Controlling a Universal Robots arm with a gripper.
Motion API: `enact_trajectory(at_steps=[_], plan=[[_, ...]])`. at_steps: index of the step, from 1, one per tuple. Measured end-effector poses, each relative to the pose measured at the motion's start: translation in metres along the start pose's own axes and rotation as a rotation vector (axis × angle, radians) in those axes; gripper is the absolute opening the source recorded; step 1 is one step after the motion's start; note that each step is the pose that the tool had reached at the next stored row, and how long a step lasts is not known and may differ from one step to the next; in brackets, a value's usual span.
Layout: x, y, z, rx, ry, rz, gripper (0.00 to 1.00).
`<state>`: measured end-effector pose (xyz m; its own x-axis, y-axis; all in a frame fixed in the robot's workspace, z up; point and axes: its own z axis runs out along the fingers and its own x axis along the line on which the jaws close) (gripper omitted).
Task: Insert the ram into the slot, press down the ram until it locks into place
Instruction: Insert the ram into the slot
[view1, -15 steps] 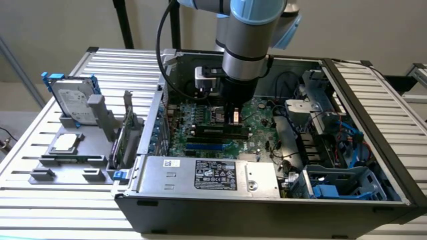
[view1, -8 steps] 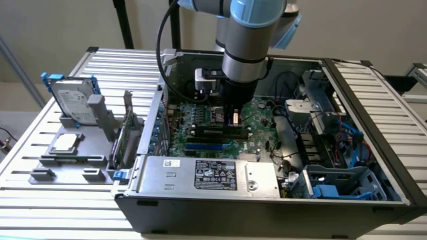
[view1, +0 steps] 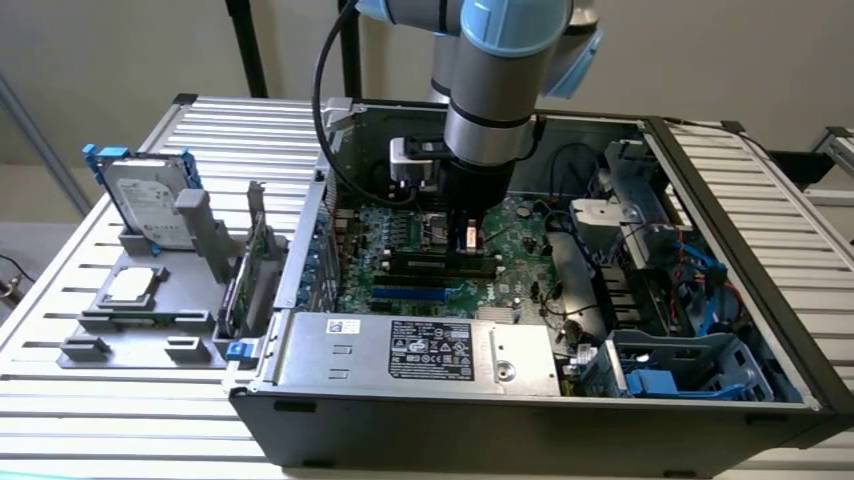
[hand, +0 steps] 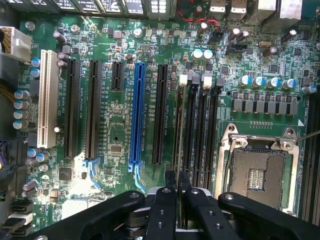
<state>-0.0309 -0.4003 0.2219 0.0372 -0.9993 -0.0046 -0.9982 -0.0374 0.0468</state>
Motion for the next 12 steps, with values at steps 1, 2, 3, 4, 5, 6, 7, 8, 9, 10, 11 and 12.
enact_trajectory(at_steps=[1,2,3,4,5,6,7,8,9,10,11,12], plan=[[0.000,0.0000,0.0000,-0.0003,0.0000,0.000,0.14],[0.000,0.0001,0.0000,-0.0013,0.0001,0.000,0.15],[0.000,0.0001,0.0000,-0.0022,-0.0002,0.000,0.15],[0.000,0.0000,-0.0009,-0.0042,-0.0003,0.000,0.15],[0.000,0.0001,-0.0026,-0.0069,-0.0005,0.000,0.22],[0.000,0.0002,-0.0047,-0.0095,-0.0006,0.000,0.22],[0.000,0.0003,-0.0070,-0.0118,-0.0005,0.000,0.22],[0.000,0.0005,-0.0091,-0.0139,-0.0006,0.000,0.22],[0.000,0.0005,-0.0109,-0.0160,-0.0006,0.000,0.22],[0.000,0.0006,-0.0126,-0.0180,-0.0008,0.000,0.22],[0.000,0.0008,-0.0145,-0.0198,-0.0008,0.000,0.22],[0.000,0.0011,-0.0167,-0.0210,-0.0010,0.000,0.22]])
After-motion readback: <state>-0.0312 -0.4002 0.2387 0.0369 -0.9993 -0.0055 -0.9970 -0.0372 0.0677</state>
